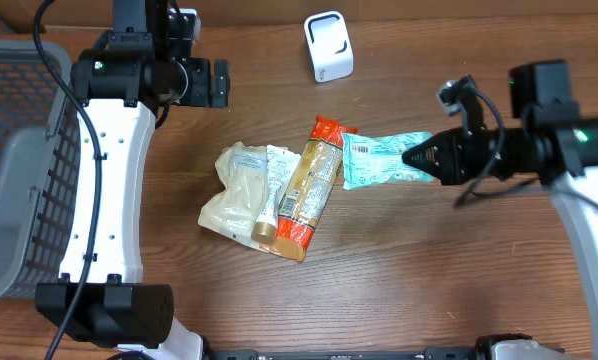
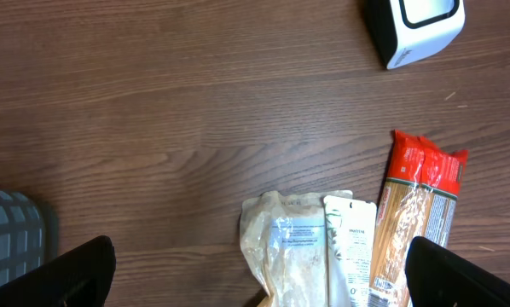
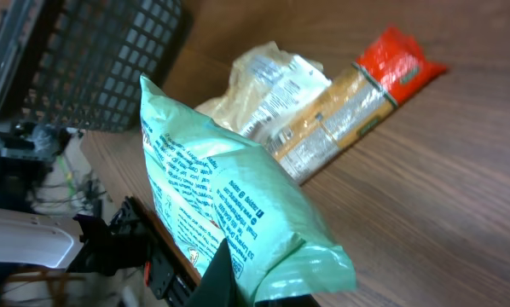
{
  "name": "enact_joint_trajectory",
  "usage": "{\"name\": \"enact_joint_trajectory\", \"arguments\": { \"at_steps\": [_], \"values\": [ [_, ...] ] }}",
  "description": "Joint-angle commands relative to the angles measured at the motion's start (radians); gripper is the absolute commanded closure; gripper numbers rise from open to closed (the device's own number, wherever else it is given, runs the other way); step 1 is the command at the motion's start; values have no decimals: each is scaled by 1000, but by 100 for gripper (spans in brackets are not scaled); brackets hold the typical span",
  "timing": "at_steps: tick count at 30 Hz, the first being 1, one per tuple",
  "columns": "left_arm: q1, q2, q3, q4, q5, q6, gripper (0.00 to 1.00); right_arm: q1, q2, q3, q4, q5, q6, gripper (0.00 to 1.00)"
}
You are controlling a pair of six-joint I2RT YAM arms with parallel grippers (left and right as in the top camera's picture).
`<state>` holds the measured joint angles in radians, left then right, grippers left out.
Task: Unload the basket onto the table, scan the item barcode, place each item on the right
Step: 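Lift the wipes pack with the right gripper and move it rightward, then raise the wipes pack toward the white scanner with the right gripper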
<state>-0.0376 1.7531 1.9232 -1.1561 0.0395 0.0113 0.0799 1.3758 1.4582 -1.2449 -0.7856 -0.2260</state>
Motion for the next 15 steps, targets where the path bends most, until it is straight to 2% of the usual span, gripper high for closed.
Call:
{"name": "enact_joint_trajectory", "arguments": {
  "at_steps": [1,7,9,15],
  "values": [
    [-4,-14,12,1,-6,19,0,0,-82,32,3,-8,-11,96],
    [-4,-14,12,1,-6,19,0,0,-142,32,-12,-8,-5,96],
    [-4,-14,12,1,-6,19,0,0,-141,32,-15,8,48,96],
    [-4,-14,12,1,-6,19,0,83,-83,98,-8,262,212,97]
  ]
}}
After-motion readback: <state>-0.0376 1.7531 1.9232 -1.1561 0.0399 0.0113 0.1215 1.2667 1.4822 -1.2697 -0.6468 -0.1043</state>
